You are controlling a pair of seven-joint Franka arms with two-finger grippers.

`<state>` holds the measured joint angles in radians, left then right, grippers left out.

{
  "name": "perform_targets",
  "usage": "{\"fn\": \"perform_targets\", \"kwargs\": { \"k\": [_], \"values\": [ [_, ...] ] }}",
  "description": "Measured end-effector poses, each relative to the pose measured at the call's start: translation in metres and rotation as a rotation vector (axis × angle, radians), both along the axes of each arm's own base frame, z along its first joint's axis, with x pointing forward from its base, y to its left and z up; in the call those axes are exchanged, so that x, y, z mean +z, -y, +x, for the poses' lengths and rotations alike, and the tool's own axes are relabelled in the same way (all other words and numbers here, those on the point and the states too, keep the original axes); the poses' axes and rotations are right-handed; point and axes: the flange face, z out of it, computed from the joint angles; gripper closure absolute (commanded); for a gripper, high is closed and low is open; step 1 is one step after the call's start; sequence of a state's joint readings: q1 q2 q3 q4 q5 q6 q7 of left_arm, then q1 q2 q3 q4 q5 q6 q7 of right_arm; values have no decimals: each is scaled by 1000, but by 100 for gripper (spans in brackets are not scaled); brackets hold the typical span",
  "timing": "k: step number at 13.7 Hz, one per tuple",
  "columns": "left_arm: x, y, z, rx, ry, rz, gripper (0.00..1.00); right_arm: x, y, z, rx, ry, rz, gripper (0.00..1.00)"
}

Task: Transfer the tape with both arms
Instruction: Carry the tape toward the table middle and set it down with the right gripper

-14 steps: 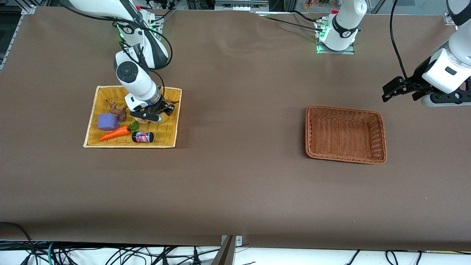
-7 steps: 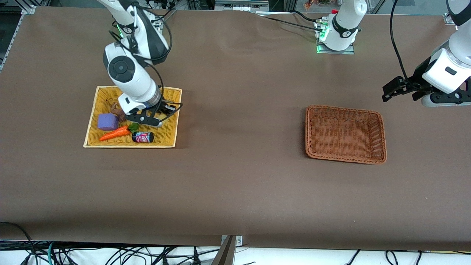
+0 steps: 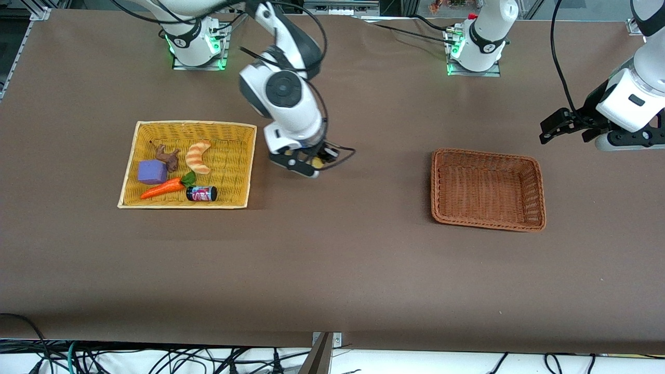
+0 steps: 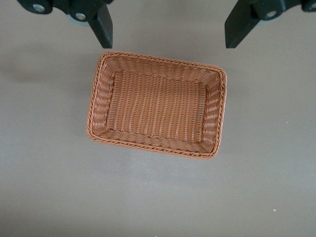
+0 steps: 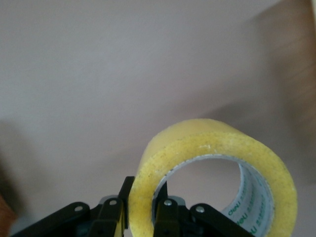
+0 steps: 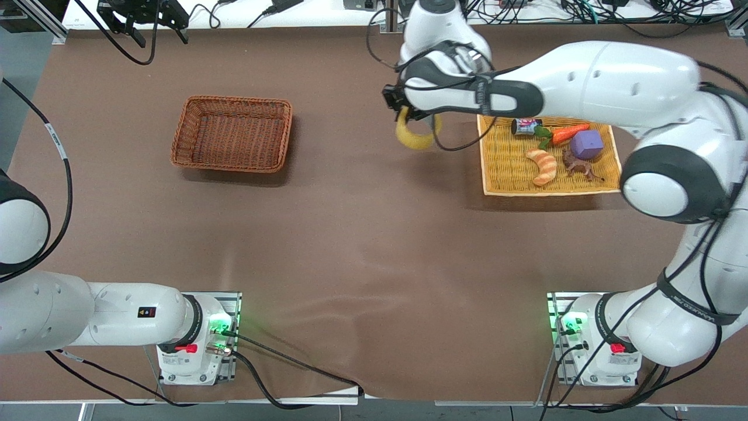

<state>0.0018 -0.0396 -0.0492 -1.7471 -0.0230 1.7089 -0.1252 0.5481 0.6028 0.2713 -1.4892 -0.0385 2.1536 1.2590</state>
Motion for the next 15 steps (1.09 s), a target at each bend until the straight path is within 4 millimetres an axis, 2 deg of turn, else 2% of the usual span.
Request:
{"fn": "perform_targets", "kwargs": {
  "k": [2, 4, 7, 9, 10, 11, 12, 13, 15],
  "values": [
    [0, 0, 0, 0, 0, 0, 0, -28, -32, -3, -14, 2, -9, 100],
    [0, 0, 0, 0, 0, 0, 0, -65, -55, -12, -14, -1, 3, 100],
    [1, -2, 1, 3, 3, 0, 0, -116, -71, -28, -9, -17, -2, 100],
    [2, -2, 3, 5, 5, -1, 0, -134, -75, -34, 0, -23, -20, 100],
    [1, -2, 5, 4, 5, -1, 0, -137, -75, -36, 2, -24, -24, 89],
    [1, -2, 5, 4, 4, -1, 0, -136, -76, -35, 2, -23, -23, 63],
    [0, -2, 6, 4, 3, -1, 0, -135, -76, -34, 1, -21, -22, 18],
    [0, -2, 6, 4, 3, -1, 0, -133, -76, -33, -1, -18, -19, 0],
    [-1, -2, 7, 4, 0, -1, 0, -129, -75, -29, 17, 14, -32, 0]
  ]
}}
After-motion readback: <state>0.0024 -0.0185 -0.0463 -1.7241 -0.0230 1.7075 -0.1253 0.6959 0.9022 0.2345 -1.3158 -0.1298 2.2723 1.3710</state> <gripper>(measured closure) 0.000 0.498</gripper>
